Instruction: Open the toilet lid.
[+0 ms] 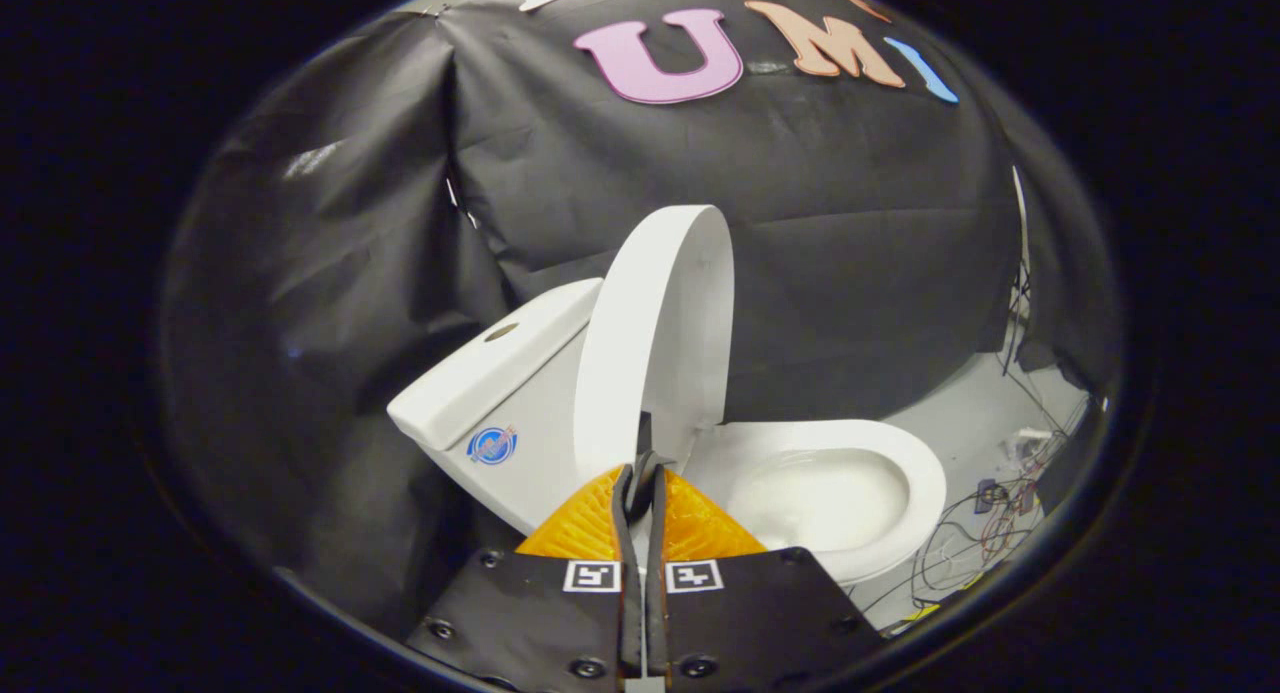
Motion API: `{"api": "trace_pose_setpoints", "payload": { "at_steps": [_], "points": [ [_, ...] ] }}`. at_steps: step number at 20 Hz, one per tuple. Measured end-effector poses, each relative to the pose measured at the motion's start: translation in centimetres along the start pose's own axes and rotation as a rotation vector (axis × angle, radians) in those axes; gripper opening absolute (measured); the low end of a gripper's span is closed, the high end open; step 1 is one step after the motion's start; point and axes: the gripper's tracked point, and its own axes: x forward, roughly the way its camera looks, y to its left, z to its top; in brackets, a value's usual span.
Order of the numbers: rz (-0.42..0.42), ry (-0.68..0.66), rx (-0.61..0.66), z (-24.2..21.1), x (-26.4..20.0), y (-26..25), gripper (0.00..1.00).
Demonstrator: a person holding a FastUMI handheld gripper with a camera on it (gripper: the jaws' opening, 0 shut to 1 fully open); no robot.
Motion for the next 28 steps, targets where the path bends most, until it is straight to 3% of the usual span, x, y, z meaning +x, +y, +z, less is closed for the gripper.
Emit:
{"api": "trace_pose_setpoints", "payload": {
  "at_steps": [10,18,24,28],
  "points": [
    [-0.056,-0.013,-0.090,2.3,-0.3,2.4,0.02],
    [-0.090,-0.068,-0.260,2.2,-1.4,6.5,0.05],
    [-0.045,-0.120,-0.298,2.2,-3.7,6.2,0.08],
    [-0.007,-0.129,-0.301,1.5,-2.8,6.4,0.11]
  ]
}}
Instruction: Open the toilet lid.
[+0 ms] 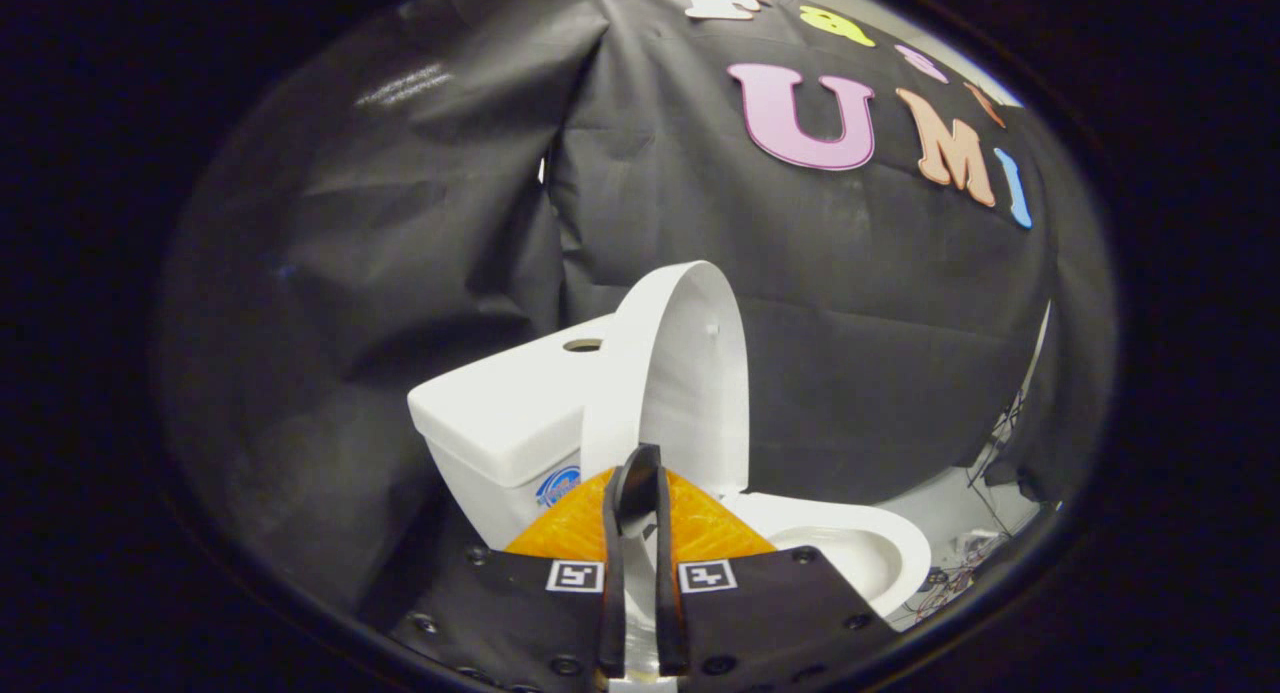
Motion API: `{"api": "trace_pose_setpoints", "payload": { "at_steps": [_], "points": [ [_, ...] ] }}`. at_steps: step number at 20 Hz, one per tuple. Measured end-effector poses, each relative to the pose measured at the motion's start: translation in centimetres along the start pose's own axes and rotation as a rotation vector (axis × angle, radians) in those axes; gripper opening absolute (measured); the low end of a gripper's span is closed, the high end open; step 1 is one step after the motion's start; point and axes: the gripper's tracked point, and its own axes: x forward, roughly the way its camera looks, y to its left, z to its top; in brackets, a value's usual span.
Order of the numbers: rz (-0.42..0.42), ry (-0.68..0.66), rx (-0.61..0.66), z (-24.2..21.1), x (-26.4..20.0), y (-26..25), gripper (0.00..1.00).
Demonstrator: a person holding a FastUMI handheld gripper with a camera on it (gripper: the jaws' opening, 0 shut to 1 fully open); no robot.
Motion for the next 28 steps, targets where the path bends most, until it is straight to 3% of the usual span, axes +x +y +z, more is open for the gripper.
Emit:
{"api": "trace_pose_setpoints", "payload": {
  "at_steps": [5,10,12,17,28],
  "points": [
    [0.065,-0.004,0.034,0.1,-0.8,-0.9,0.18],
    [0.173,0.094,0.143,-2.5,-2.6,-1.5,0.24],
    [0.157,0.132,0.141,-3.8,-3.2,-2.8,0.33],
    [0.116,0.102,0.141,-4.1,-5.9,-7.9,0.96],
    [0.053,-0.162,0.055,-1.1,-13.4,-19.9,0.97]
  ]
}}
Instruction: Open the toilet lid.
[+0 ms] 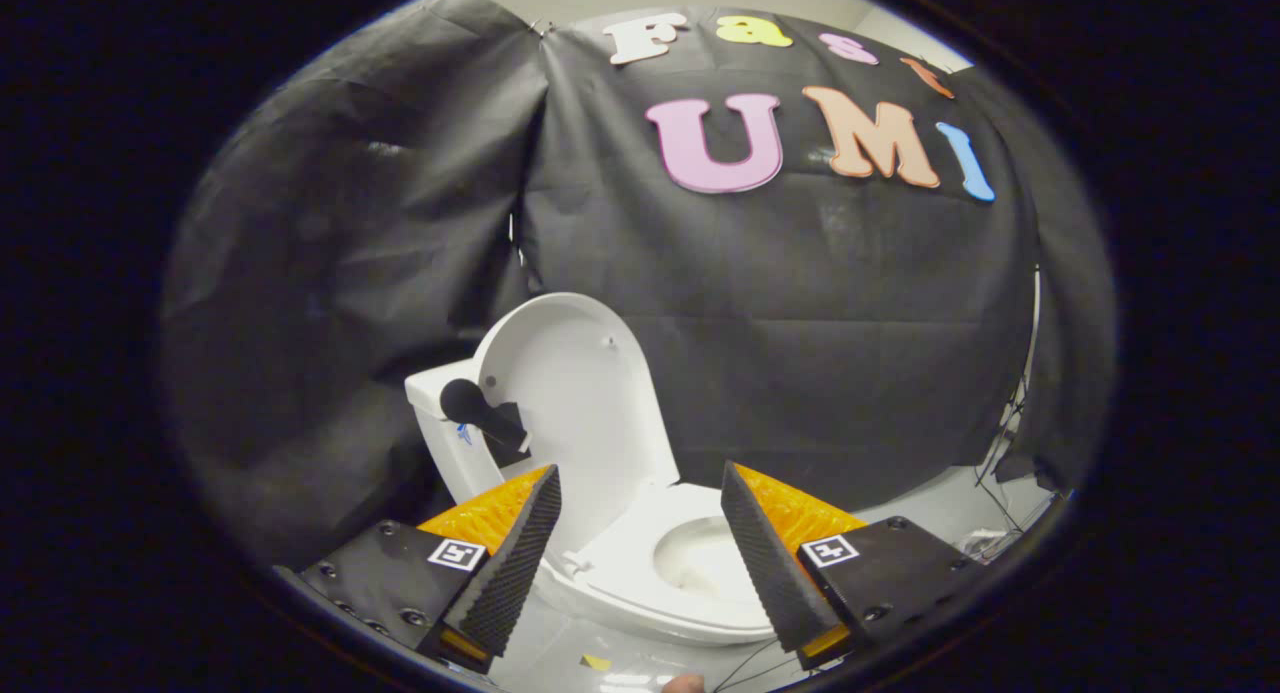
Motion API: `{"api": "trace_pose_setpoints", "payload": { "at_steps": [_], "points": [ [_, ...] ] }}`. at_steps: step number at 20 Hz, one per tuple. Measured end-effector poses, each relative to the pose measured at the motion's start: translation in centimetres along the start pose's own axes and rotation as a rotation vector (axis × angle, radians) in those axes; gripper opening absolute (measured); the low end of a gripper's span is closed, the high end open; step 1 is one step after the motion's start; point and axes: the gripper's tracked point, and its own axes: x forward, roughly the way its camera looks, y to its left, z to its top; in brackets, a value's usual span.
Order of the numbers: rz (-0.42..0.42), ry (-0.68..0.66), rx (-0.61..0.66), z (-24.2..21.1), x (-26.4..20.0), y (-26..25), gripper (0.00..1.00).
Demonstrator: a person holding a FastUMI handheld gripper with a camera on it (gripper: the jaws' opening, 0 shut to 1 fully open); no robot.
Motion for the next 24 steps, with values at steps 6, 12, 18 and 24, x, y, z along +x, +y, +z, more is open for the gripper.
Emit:
{"api": "trace_pose_setpoints", "payload": {
  "at_steps": [6,12,18,24],
  "points": [
    [0.029,-0.158,-0.087,1.5,-4.9,-3.9,0.98],
    [0.030,-0.127,-0.005,0.2,-5.7,-7.1,0.99],
    [0.021,-0.133,0.038,0.9,-5.9,-10.0,0.99],
    [0.000,-0.129,0.061,1.6,-5.9,-13.1,0.99]
  ]
}}
